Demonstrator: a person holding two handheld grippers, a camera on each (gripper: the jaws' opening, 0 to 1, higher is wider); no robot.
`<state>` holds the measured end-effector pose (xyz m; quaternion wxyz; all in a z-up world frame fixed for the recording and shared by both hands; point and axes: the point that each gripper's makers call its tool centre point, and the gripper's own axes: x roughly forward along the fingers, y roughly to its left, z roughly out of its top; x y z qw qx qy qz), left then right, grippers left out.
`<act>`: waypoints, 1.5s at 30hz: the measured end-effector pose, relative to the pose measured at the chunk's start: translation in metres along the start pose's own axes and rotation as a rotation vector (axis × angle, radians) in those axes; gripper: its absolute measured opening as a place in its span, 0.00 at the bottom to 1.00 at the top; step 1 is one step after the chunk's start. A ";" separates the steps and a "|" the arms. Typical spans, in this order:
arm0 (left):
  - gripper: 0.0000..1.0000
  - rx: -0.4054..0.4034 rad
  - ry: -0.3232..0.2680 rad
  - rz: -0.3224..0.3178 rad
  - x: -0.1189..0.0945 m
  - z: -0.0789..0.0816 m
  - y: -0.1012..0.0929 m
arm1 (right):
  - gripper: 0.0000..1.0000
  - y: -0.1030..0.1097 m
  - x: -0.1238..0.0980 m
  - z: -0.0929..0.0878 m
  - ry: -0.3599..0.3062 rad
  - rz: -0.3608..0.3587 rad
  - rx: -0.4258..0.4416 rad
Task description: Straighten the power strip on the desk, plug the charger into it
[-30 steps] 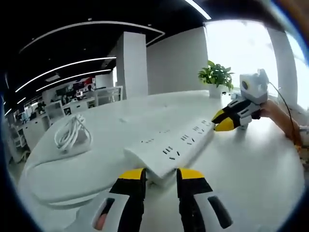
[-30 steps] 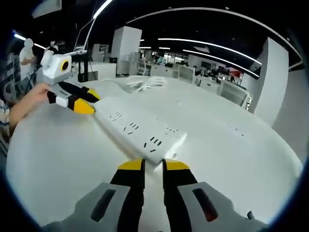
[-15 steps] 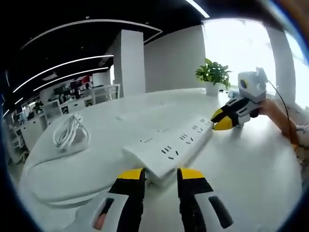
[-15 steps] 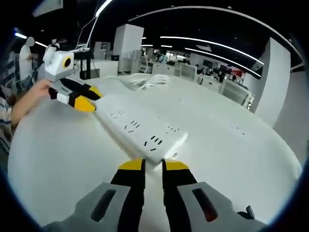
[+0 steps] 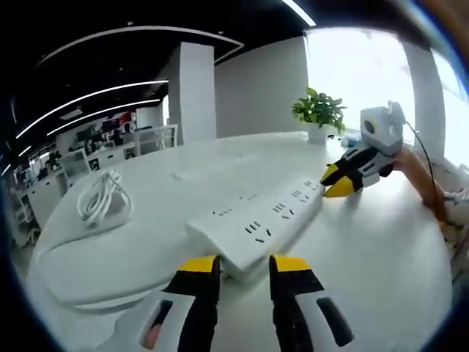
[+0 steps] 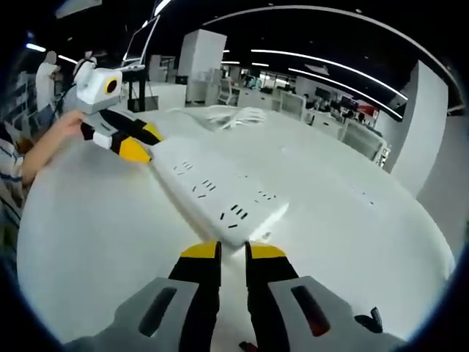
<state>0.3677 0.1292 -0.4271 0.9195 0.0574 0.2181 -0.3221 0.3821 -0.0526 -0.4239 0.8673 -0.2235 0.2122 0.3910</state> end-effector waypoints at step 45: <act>0.24 0.006 0.043 -0.061 -0.011 -0.005 -0.014 | 0.12 0.009 -0.017 -0.007 0.036 0.108 -0.037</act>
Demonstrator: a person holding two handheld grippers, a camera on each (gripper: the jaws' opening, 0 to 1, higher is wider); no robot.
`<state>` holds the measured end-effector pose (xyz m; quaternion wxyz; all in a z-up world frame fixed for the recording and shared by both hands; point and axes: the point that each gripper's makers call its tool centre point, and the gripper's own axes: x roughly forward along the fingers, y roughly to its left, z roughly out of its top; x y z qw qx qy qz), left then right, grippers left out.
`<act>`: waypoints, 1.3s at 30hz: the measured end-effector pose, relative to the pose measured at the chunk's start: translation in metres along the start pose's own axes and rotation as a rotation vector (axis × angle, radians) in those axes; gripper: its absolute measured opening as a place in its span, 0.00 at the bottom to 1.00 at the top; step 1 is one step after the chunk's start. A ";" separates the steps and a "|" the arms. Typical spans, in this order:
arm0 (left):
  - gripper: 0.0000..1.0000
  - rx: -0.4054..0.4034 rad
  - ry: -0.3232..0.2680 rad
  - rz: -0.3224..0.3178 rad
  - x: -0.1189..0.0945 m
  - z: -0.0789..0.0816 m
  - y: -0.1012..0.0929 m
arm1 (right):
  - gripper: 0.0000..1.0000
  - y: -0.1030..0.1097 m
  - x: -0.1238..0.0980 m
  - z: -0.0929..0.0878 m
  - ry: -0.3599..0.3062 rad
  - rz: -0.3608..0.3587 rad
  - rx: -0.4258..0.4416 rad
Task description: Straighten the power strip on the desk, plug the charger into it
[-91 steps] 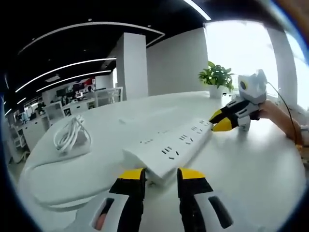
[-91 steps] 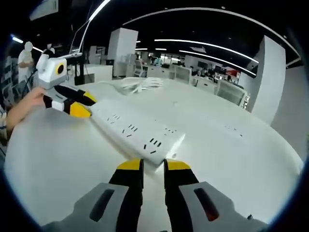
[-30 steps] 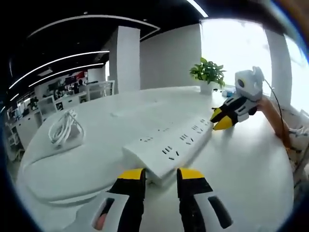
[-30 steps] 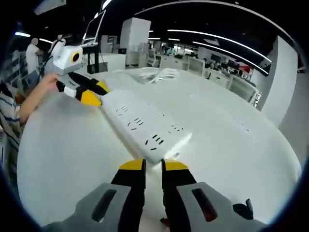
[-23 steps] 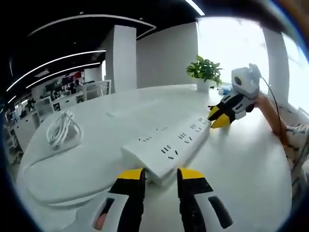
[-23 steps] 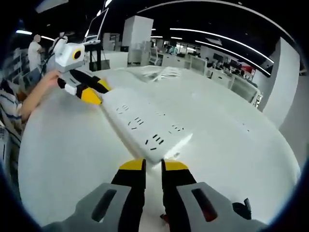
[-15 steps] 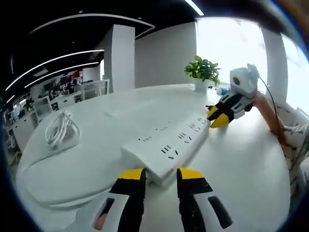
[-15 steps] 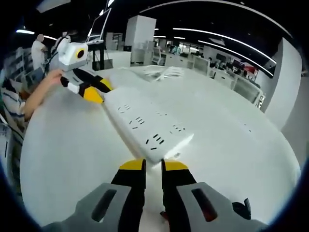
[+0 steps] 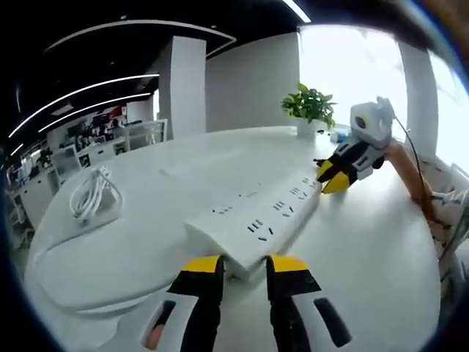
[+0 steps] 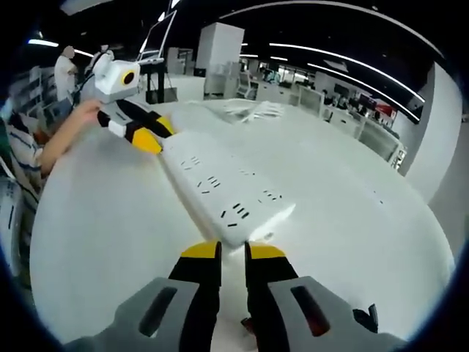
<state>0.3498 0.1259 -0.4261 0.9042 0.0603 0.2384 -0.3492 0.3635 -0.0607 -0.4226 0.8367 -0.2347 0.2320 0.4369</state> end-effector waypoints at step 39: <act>0.27 0.064 -0.042 0.039 -0.010 0.013 0.001 | 0.14 -0.114 -0.096 -0.006 -0.196 -0.312 0.172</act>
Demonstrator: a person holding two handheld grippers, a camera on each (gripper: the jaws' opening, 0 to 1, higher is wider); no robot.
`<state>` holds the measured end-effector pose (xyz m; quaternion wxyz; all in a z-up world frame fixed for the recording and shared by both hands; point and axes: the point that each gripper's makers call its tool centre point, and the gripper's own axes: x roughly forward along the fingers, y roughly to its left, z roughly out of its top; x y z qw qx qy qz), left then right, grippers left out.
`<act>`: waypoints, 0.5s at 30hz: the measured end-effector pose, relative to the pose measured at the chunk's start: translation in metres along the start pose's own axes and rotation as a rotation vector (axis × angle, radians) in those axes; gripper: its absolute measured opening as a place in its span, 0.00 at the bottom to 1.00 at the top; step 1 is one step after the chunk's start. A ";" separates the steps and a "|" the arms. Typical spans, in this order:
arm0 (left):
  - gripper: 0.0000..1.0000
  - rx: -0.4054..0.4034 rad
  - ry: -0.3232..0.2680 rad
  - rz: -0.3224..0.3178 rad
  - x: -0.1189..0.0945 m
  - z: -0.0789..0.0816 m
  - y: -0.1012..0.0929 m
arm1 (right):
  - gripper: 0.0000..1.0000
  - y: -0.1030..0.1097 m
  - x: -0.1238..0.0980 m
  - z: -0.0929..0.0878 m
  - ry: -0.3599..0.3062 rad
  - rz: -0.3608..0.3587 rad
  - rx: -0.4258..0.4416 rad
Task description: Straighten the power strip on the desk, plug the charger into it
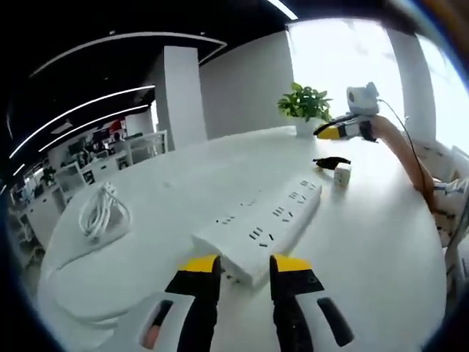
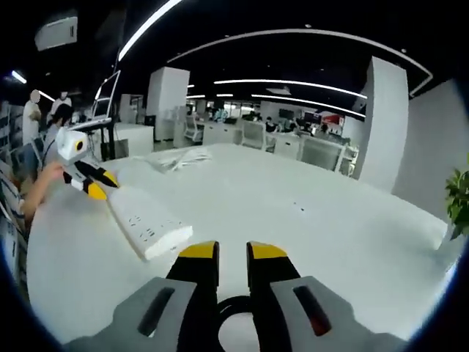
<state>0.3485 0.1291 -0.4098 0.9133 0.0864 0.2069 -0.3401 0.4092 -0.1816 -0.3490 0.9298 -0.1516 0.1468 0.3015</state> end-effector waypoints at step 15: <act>0.25 -0.068 -0.055 -0.024 -0.002 0.010 -0.002 | 0.15 -0.061 -0.033 -0.058 0.204 -0.186 0.050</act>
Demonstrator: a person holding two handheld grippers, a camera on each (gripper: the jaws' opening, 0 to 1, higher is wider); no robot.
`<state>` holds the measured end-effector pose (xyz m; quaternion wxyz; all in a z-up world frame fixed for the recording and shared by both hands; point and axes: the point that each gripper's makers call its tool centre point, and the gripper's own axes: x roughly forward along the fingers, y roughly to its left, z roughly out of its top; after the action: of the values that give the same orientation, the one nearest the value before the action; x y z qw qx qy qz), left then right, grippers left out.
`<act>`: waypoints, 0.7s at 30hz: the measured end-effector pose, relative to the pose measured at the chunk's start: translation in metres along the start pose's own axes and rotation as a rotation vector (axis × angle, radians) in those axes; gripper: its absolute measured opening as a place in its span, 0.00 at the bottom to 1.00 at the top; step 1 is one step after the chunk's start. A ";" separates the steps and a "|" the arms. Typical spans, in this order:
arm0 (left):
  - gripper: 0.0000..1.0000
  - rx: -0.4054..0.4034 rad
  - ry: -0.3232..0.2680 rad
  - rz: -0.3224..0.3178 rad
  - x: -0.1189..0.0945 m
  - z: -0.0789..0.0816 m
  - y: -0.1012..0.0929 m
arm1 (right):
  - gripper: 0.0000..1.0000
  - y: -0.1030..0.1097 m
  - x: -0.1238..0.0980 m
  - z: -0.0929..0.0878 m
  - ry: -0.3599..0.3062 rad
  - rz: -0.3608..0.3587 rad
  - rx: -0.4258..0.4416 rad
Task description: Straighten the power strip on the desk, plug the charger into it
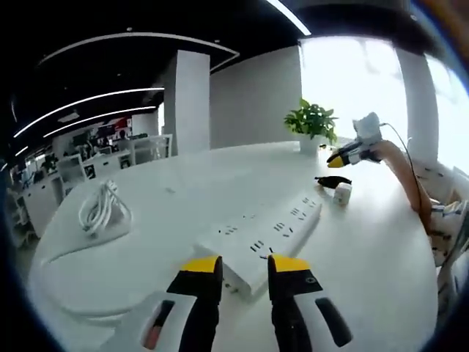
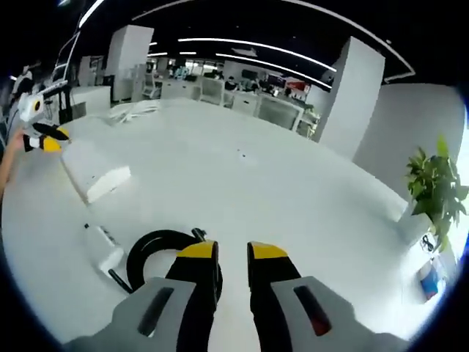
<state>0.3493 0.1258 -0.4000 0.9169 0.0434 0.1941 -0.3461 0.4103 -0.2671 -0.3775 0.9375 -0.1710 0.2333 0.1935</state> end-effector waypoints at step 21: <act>0.25 0.008 -0.021 -0.016 -0.001 0.007 -0.005 | 0.17 0.048 -0.047 -0.016 -0.147 0.137 -0.399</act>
<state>0.3480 0.1213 -0.3930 0.9159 0.0416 0.1833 -0.3547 0.3452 -0.2457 -0.3780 0.8842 -0.3224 0.1326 0.3110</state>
